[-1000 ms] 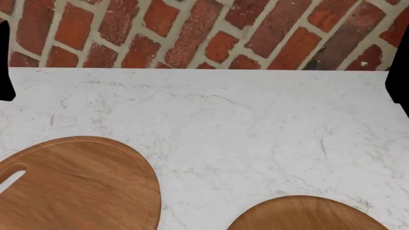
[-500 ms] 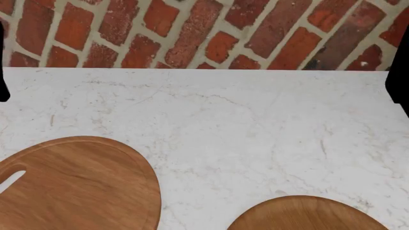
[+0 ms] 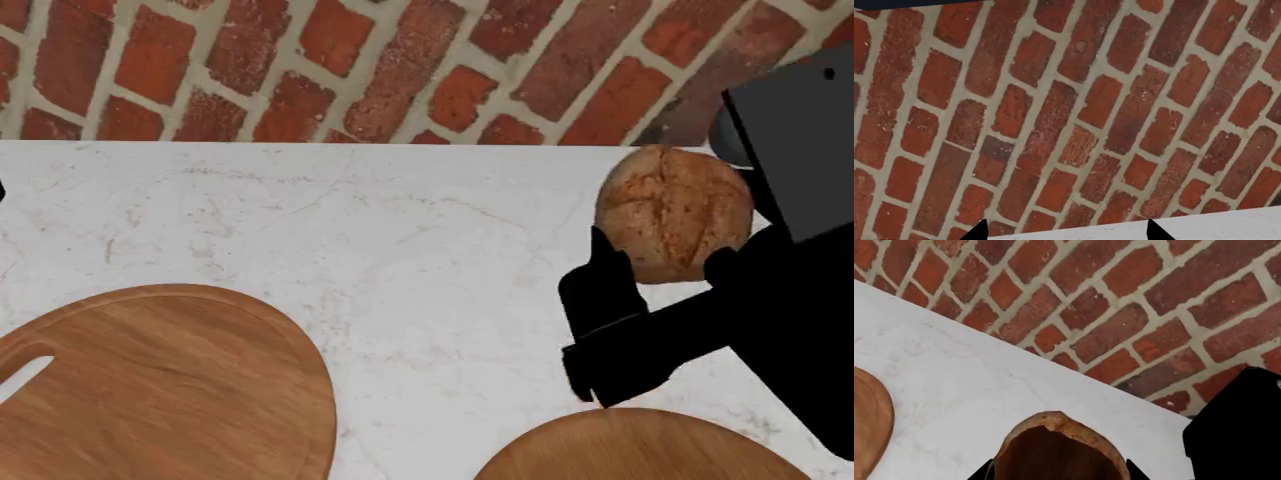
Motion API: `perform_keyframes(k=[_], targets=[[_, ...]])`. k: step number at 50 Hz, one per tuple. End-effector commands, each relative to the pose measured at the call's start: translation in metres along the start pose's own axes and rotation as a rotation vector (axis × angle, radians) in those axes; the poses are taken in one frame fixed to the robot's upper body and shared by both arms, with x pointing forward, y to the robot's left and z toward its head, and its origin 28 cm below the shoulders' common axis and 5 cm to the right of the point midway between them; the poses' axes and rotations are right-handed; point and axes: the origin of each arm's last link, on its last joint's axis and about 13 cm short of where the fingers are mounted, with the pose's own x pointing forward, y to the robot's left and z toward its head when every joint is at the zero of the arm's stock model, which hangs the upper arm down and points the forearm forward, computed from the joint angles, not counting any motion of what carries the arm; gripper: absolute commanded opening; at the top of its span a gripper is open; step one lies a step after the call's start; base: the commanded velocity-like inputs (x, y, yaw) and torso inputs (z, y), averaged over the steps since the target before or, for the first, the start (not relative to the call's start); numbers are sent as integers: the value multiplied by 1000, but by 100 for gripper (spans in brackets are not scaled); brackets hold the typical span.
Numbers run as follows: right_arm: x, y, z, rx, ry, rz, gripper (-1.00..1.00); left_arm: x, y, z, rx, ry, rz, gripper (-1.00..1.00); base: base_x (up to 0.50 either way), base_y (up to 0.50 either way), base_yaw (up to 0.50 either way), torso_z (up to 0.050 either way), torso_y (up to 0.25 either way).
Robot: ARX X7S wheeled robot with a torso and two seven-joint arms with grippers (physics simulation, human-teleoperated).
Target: Place all breads on the cutting board.
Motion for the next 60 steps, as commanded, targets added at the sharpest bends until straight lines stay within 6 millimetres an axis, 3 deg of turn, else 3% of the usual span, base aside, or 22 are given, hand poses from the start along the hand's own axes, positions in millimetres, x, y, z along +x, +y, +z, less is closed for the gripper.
perform_keyframes(k=[1,12,26,47,60], targets=[[29,15,51,-153,-94,102,-100,3,2,3,-22,-17,6,100,0,0,0,0,0],[76,26,53,-98,-53,248,-100,2,3,4,-22,-19,13,100,0,0,0,0,0],[110,43,59,-106,1,381,-100,0,5,6,-23,-24,21,100,0,0,0,0,0],[158,90,72,-187,54,608,-100,-3,7,10,-30,-38,31,100,0,0,0,0,0],[193,132,82,-237,64,766,-100,-4,12,5,-40,-29,50,100,0,0,0,0,0]])
